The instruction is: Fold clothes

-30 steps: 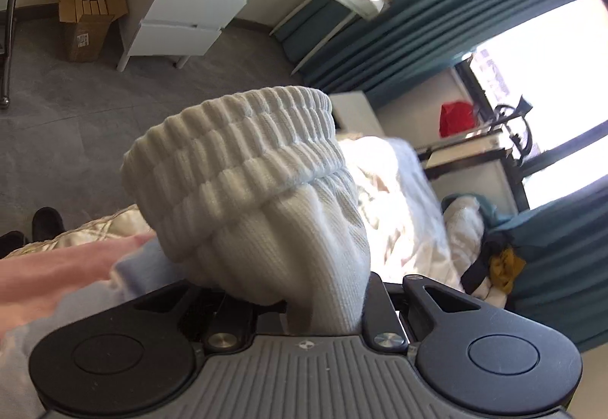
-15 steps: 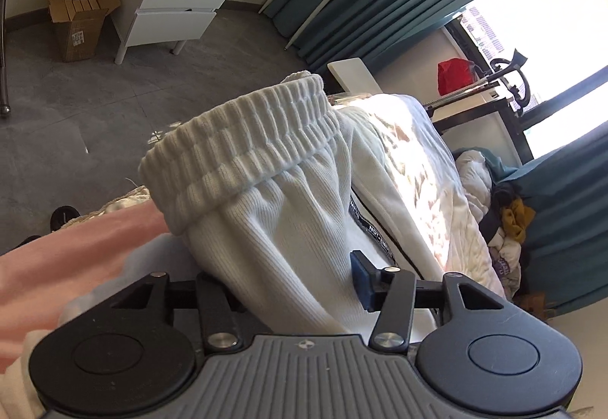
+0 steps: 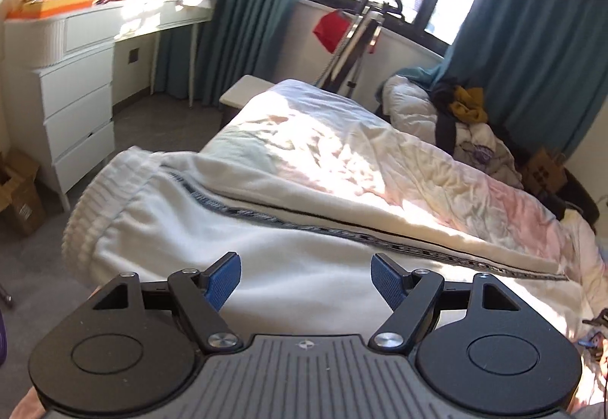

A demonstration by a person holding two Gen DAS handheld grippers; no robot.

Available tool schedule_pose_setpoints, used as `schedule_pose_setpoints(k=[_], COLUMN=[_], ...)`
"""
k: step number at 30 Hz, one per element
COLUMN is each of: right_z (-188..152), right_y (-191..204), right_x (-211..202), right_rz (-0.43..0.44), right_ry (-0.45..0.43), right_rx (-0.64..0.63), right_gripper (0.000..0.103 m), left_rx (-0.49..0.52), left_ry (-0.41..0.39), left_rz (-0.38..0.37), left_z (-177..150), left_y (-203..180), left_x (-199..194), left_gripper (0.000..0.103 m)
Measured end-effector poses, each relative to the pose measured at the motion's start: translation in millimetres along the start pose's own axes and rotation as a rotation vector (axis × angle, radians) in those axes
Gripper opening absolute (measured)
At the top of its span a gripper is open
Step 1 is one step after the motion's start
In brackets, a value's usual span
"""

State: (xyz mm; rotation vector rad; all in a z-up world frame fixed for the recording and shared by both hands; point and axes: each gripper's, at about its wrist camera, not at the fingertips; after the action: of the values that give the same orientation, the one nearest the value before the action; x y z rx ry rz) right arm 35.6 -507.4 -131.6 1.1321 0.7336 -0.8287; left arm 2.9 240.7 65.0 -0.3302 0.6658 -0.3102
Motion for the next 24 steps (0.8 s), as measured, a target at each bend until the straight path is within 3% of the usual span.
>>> schedule_pose_setpoints(k=[3, 6, 17, 20, 24], right_z=[-6, -8, -9, -10, -11], right_y=[3, 7, -4, -5, -4], right_x=[-3, -5, 17, 24, 27], right_rz=[0.034, 0.028, -0.021, -0.027, -0.035], right_ry=[0.004, -0.032, -0.133, -0.142, -0.188], right_rx=[-0.009, -0.031, 0.064, 0.077, 0.092], right_gripper=[0.061, 0.061, 0.061, 0.061, 0.061], left_rx=[0.112, 0.228, 0.534, 0.617, 0.735], left_ry=[0.071, 0.134, 0.4, 0.45, 0.501], left_rz=[-0.087, -0.175, -0.557, -0.62, -0.641], left_z=[11, 20, -8, -15, -28], left_y=[-48, -98, -299, -347, -398], left_x=[52, 113, 345, 397, 459], left_gripper=[0.077, 0.077, 0.073, 0.073, 0.072])
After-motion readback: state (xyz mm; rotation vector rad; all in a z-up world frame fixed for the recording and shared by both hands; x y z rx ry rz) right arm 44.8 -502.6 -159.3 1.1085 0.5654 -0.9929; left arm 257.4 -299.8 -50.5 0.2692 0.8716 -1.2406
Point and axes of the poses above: each gripper's, at about its wrist camera, not at the fingertips, and x roughly the way its jaws point, y to its left, z to its top, and after that the axes turned 14 degrees about -z, right-handed
